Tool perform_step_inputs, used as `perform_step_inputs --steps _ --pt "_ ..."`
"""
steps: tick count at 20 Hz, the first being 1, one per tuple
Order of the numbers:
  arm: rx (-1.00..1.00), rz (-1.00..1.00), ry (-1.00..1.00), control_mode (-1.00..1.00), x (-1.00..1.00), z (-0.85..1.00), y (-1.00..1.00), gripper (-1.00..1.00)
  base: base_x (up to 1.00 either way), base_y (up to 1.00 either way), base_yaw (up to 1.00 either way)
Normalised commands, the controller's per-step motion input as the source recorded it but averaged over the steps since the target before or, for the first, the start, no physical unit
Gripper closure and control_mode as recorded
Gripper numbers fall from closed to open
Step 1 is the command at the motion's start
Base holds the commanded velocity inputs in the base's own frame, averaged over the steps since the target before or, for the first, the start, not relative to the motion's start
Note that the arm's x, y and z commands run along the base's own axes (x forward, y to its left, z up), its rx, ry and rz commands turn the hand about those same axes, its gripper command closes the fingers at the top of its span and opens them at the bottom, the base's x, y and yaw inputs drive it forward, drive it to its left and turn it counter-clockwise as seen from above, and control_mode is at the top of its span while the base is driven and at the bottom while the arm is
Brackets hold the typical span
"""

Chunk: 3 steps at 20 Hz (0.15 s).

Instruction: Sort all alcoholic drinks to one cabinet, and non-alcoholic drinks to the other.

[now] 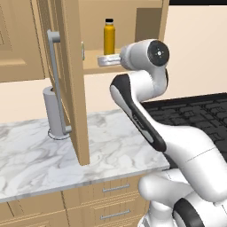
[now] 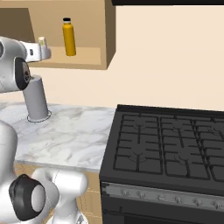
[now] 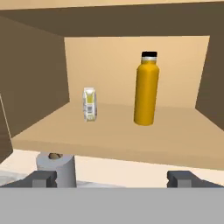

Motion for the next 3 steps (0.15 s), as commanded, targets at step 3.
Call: perform_step_inputs --steps 3 --pt "0.04 -0.05 0.01 -1.0 -0.66 0.06 -0.29 -1.0 0.0 0.0 0.0"
